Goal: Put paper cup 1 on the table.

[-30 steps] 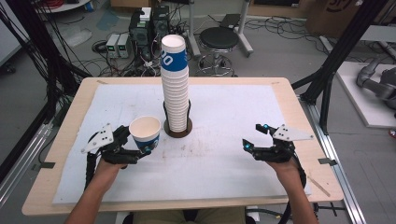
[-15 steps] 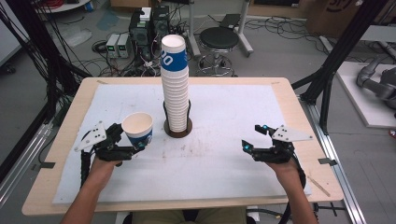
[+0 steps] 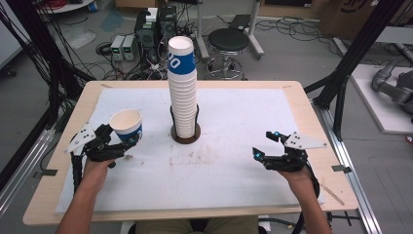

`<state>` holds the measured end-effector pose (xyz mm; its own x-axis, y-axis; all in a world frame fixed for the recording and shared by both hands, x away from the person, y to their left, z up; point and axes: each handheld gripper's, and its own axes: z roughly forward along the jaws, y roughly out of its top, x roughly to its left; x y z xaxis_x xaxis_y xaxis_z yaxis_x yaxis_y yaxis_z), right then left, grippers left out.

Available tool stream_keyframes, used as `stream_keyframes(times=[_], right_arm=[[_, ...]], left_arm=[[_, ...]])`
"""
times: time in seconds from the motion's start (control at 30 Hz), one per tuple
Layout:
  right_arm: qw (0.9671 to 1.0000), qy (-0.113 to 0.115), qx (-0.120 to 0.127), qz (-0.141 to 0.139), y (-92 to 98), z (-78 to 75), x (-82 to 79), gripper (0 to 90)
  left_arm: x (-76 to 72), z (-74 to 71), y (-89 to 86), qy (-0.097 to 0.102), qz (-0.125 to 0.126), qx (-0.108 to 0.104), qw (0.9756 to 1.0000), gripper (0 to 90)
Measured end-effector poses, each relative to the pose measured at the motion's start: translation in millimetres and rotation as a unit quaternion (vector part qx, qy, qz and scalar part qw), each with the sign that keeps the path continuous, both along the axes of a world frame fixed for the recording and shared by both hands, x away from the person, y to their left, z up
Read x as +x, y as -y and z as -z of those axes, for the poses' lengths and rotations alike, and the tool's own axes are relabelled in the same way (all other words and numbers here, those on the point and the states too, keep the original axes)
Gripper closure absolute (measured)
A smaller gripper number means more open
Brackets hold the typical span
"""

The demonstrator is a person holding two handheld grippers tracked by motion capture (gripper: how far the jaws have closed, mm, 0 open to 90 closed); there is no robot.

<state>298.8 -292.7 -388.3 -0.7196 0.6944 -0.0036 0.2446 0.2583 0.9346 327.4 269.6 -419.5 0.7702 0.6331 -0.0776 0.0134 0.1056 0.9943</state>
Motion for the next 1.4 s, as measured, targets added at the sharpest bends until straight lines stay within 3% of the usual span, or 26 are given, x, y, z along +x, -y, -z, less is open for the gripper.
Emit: stream_keyframes(times=[0.13,0.27,0.43,0.57,0.63,0.73,0.8,0.9,0.97,1.03,1.13,1.4], right_arm=[[1.0000,0.000,-0.003,0.000,-0.7,0.0,-0.8,20.8],[1.0000,0.000,0.001,0.002,0.2,-1.0,-2.3,20.8],[1.0000,0.000,-0.001,0.001,0.9,-0.6,-2.5,20.8],[1.0000,0.001,-0.003,0.001,0.7,0.3,-2.0,20.8],[1.0000,-0.001,-0.003,0.000,0.1,0.2,-2.2,20.8],[1.0000,-0.003,-0.002,0.000,-0.9,0.0,-2.3,20.8],[1.0000,-0.002,-0.004,-0.001,-0.8,-0.1,-2.2,20.8],[1.0000,0.000,-0.005,-0.001,-0.8,0.2,-1.8,20.8],[1.0000,-0.001,-0.006,-0.002,-0.9,0.1,-2.1,20.8],[1.0000,-0.002,-0.004,-0.002,-1.1,-0.2,-2.5,20.8],[1.0000,-0.002,-0.006,-0.003,-0.5,-0.5,-2.7,20.8],[1.0000,0.000,-0.006,-0.002,0.3,-0.8,-3.2,20.8]], left_arm=[[6.8,6.3,-4.8,-0.009,-0.002,0.010,0.9999,25.4],[15.7,13.6,-10.0,-0.029,-0.023,0.014,0.9992,25.5],[24.6,22.0,-16.5,-0.052,-0.042,0.027,0.9974,25.5],[31.1,26.4,-19.6,-0.066,-0.055,0.052,0.9950,25.3],[33.9,28.3,-19.3,-0.073,-0.065,0.065,0.9931,25.3],[37.3,34.4,-17.4,-0.102,-0.081,0.097,0.9867,25.3],[37.4,33.7,-15.5,-0.101,-0.085,0.099,0.9863,25.3],[37.2,33.4,-14.4,-0.111,-0.097,0.111,0.9828,25.3],[37.4,32.8,-14.2,-0.123,-0.105,0.123,0.9791,25.3],[38.6,32.3,-12.6,-0.139,-0.112,0.152,0.9721,25.2],[38.0,32.1,-10.7,-0.147,-0.121,0.163,0.9680,25.2],[32.1,30.1,-14.0,-0.165,-0.126,0.172,0.9629,25.6]])
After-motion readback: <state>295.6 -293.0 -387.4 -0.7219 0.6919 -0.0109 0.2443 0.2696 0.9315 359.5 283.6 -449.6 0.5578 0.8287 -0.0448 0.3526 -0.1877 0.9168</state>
